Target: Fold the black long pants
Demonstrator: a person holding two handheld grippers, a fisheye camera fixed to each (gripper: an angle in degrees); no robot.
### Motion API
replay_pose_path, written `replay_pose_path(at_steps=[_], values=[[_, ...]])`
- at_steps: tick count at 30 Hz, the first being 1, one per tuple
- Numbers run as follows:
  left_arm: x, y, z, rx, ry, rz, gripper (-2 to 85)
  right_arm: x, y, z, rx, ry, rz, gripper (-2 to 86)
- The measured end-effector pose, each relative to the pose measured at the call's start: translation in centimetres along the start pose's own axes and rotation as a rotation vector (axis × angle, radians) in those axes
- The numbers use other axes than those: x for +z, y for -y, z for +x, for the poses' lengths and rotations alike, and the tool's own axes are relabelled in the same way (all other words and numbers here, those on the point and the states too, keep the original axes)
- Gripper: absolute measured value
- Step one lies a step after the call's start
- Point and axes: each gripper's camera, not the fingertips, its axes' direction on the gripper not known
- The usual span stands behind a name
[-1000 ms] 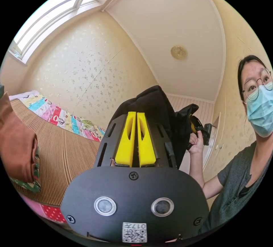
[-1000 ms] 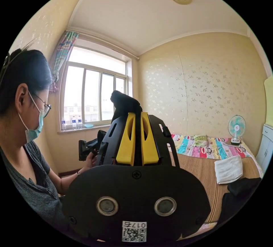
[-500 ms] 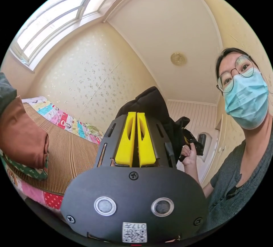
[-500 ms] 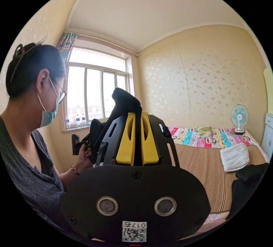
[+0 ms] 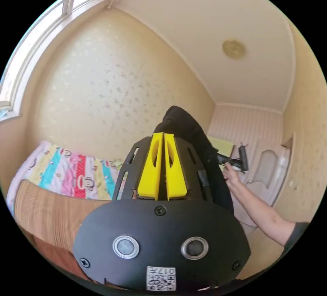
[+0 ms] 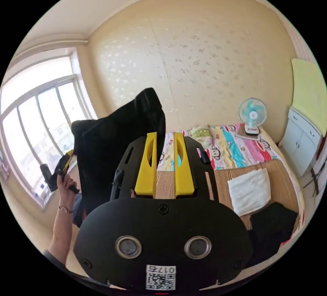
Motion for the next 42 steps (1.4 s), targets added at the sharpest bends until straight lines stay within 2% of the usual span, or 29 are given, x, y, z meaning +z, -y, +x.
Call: replay_pose_path(at_steps=[2,4,8,10,12,14,17,20,23,27,28,30,32,35,36,38,42], values=[[2.7,-0.6,-1.7,0.025,-0.110,-0.129,9.1,2.8,-0.1,-0.6,-0.071,0.018,-0.052,10.2],[5.0,-4.5,-3.3,0.102,-0.216,-0.236,11.3,6.0,-3.3,-1.6,-0.224,0.026,-0.111,11.2],[9.4,-19.2,-8.4,0.157,-0.051,-0.506,10.3,14.3,-18.7,-0.8,-0.498,-0.031,-0.298,10.1],[10.5,-25.3,-10.4,0.146,-0.023,-0.605,10.8,17.8,-25.3,1.0,-0.500,-0.014,-0.398,9.6],[11.5,-31.7,-12.2,0.096,0.032,-0.709,11.8,21.9,-32.7,3.8,-0.415,0.081,-0.553,9.5],[11.6,-35.4,-13.0,0.051,0.093,-0.750,14.0,23.8,-36.9,5.9,-0.315,0.097,-0.607,10.1],[10.6,-39.4,-14.0,-0.049,0.166,-0.744,16.4,23.6,-41.4,8.7,-0.145,0.084,-0.579,11.2],[9.7,-42.1,-15.6,-0.288,0.094,-0.756,16.7,21.8,-44.1,9.7,-0.024,0.113,-0.537,11.7],[9.9,-43.3,-17.0,-0.460,0.010,-0.700,15.7,21.2,-45.5,8.7,-0.031,0.065,-0.533,11.4],[12.4,-41.0,-17.5,-0.515,-0.287,-0.705,4.6,22.0,-44.6,7.2,-0.119,0.037,-0.545,5.6],[12.1,-40.4,-17.6,-0.521,-0.352,-0.675,4.3,22.0,-44.1,7.1,-0.134,0.035,-0.558,5.2],[9.4,-38.2,-19.1,-0.579,-0.544,-0.501,3.6,19.7,-41.5,7.8,-0.152,0.059,-0.504,4.2],[6.4,-37.2,-21.0,-0.627,-0.614,-0.377,3.4,16.5,-39.2,10.2,-0.097,0.050,-0.405,3.9],[2.2,-36.4,-23.7,-0.634,-0.484,-0.382,3.3,12.7,-37.3,15.9,0.024,-0.141,-0.304,3.8],[0.8,-36.1,-24.1,-0.588,-0.379,-0.390,3.3,12.3,-37.3,18.1,0.054,-0.254,-0.314,3.8],[-0.8,-36.0,-24.5,-0.567,-0.214,-0.425,3.1,12.6,-37.5,20.7,0.098,-0.357,-0.393,4.0],[-0.8,-36.6,-23.5,-0.531,-0.117,-0.507,3.2,10.6,-38.7,20.4,0.109,-0.328,-0.360,5.7]])
